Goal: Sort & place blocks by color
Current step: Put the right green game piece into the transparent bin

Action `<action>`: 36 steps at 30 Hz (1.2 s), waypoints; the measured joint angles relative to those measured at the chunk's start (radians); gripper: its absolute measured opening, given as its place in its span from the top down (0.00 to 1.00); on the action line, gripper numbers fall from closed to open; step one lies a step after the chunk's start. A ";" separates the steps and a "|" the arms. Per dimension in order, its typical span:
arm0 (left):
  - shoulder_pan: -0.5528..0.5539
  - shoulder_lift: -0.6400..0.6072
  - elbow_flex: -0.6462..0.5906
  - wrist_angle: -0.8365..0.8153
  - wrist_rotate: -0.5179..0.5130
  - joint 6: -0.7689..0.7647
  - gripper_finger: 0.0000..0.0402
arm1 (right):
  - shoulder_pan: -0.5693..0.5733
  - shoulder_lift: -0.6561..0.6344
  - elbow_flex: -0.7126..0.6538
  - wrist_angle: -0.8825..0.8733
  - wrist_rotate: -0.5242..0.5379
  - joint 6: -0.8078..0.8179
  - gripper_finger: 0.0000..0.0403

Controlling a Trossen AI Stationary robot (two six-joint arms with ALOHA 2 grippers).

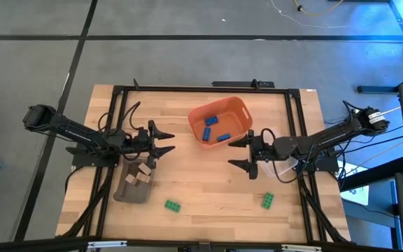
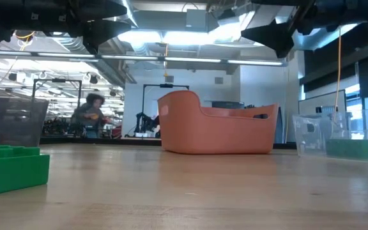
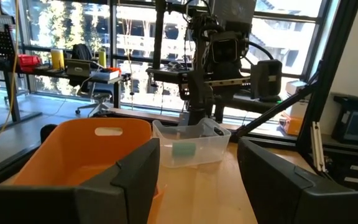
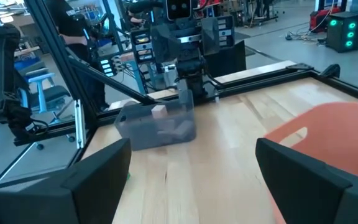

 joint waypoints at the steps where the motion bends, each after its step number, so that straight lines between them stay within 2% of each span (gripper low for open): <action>1: 0.000 0.000 0.000 0.000 0.000 0.001 0.48 | 0.000 0.000 0.000 0.000 0.000 -0.001 0.14; 18: 0.000 0.000 0.000 -0.024 0.002 -0.006 0.48 | 0.000 0.000 0.002 -0.001 -0.012 -0.019 0.14; 23: 0.000 0.000 0.000 -0.024 0.002 -0.006 0.48 | 0.011 0.003 0.002 0.016 -0.171 -0.034 0.14; 27: 0.000 0.000 0.000 -0.024 0.002 -0.006 0.48 | 0.103 0.007 0.010 -0.004 -0.276 -0.027 0.14; 30: 0.000 0.000 0.000 -0.023 0.001 0.000 0.48 | 0.218 0.008 0.074 -0.180 -0.222 0.032 0.14; 36: 0.000 0.000 0.000 -0.023 -0.002 -0.001 0.48 | 0.435 0.121 0.397 -0.809 0.015 0.234 0.14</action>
